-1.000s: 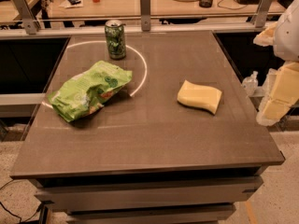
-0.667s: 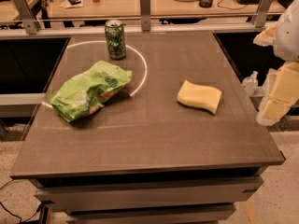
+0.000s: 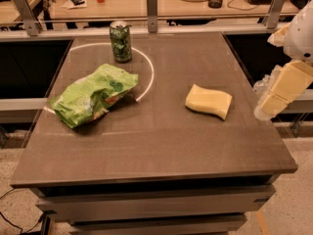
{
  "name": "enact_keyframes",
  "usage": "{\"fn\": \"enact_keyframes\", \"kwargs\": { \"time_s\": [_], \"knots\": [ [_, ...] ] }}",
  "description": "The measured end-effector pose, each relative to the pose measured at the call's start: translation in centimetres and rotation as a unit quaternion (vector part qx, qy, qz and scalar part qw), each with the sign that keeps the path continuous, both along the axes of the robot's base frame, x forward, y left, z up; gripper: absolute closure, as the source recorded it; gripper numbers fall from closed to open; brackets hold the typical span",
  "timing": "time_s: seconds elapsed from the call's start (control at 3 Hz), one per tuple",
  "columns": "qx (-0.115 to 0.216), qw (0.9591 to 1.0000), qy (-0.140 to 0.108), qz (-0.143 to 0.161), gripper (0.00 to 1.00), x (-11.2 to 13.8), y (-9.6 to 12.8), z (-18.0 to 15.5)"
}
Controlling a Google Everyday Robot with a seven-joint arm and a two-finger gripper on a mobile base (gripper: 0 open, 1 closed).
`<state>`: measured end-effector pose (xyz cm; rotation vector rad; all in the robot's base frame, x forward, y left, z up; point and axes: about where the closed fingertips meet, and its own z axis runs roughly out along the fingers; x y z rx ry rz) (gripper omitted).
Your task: Pick sponge
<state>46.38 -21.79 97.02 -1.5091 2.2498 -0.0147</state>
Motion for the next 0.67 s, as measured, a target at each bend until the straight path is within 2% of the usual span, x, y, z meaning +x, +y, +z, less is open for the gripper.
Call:
{"fn": "enact_keyframes", "kwargs": {
  "time_s": [0.33,0.67],
  "knots": [
    [0.039,0.9986,-0.019,-0.030,0.00,1.9,1.0,-1.2],
    [0.077,0.9959,-0.031,-0.038,0.00,4.3,2.3,-3.4]
  ]
}}
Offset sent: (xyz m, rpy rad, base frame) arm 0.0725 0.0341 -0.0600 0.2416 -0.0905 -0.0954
